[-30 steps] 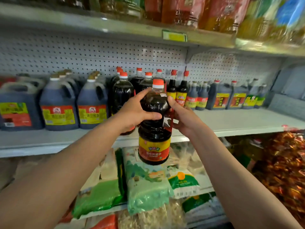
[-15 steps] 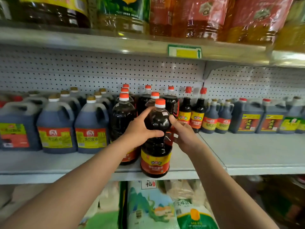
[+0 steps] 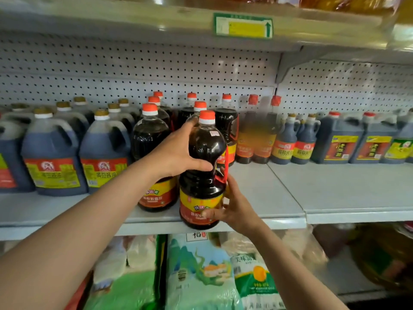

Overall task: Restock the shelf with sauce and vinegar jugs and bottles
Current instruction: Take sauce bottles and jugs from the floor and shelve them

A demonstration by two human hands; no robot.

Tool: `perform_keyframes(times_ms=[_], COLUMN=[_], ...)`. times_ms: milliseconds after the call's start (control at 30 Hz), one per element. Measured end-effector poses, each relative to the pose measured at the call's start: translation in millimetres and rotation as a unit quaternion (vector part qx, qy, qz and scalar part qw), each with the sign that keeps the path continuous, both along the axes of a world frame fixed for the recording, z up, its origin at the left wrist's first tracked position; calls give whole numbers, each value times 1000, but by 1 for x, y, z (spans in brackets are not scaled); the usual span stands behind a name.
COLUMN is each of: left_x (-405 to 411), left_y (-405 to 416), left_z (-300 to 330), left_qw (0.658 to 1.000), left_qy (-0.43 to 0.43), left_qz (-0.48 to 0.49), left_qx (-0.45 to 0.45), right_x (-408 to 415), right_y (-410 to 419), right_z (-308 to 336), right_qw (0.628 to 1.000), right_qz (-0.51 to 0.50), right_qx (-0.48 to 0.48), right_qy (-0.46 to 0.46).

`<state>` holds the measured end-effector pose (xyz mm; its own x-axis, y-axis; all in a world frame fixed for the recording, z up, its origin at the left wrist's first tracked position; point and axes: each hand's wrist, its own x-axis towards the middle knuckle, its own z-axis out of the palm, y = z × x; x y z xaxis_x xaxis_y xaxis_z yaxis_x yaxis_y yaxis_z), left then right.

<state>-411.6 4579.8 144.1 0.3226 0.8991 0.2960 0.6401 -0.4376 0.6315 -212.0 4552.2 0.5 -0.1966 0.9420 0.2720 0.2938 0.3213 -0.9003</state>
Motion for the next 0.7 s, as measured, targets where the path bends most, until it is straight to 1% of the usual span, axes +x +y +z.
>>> perform_keyframes(times_ms=[100, 200, 367, 500, 700], left_x=[1, 3, 6, 12, 21], left_y=[1, 6, 19, 28, 47], left_z=[1, 6, 14, 21, 29], left_qw=[999, 998, 991, 978, 965], left_qy=[25, 51, 125, 191, 233], left_qz=[-2, 3, 30, 70, 111], left_qx=[22, 21, 22, 50, 38], right_x=[-5, -2, -2, -3, -3], right_y=[3, 6, 13, 29, 69], right_z=[-6, -9, -8, -3, 0], right_qw=[999, 999, 998, 998, 998], right_qz=[-36, -34, -33, -42, -43], right_qx=[27, 37, 50, 44, 25], right_qy=[-7, -15, -9, -21, -48])
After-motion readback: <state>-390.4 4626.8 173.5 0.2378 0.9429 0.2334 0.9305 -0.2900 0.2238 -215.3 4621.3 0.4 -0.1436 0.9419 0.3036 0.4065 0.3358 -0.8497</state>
